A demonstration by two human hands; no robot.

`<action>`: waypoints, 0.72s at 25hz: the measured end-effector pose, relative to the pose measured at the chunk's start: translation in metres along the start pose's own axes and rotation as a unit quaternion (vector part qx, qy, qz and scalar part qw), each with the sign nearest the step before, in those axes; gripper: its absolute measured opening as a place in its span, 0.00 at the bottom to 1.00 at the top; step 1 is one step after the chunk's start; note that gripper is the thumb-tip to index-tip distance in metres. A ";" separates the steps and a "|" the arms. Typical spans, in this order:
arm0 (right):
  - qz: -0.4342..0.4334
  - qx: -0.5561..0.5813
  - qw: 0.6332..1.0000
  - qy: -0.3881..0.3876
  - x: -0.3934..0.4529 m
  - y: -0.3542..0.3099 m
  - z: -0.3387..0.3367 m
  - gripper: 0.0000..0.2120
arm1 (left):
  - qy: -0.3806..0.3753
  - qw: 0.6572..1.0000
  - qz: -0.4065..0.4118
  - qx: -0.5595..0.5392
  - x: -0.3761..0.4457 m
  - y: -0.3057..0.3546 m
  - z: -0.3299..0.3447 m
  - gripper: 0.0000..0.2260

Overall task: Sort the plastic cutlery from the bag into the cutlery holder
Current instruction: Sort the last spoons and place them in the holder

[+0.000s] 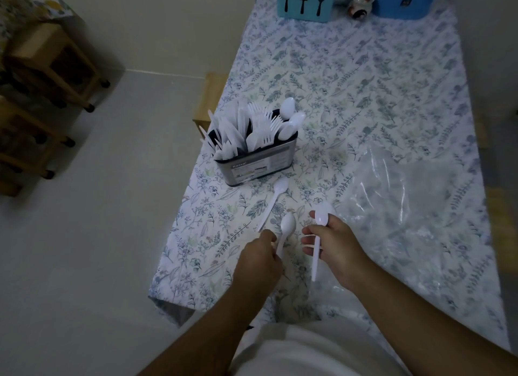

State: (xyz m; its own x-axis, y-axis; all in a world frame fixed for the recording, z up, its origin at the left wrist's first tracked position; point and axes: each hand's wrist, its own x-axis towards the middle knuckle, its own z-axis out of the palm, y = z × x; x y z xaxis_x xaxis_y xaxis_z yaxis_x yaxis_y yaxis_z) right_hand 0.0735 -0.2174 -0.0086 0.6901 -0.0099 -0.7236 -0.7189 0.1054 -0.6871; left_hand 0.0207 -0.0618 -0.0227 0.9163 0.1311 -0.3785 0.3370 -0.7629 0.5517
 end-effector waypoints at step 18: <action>0.031 0.032 0.999 0.000 -0.002 -0.004 0.004 0.08 | 0.083 0.991 0.056 -0.091 0.028 0.020 -0.017 0.08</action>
State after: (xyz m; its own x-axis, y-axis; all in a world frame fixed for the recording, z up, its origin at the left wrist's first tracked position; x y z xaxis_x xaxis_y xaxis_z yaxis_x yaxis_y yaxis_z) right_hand 0.0756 -0.2139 -0.0045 0.6439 -0.0023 -0.7651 -0.7537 0.1701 -0.6348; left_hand 0.0570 -0.0627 -0.0096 0.9682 0.1652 -0.1877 0.2500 -0.6537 0.7143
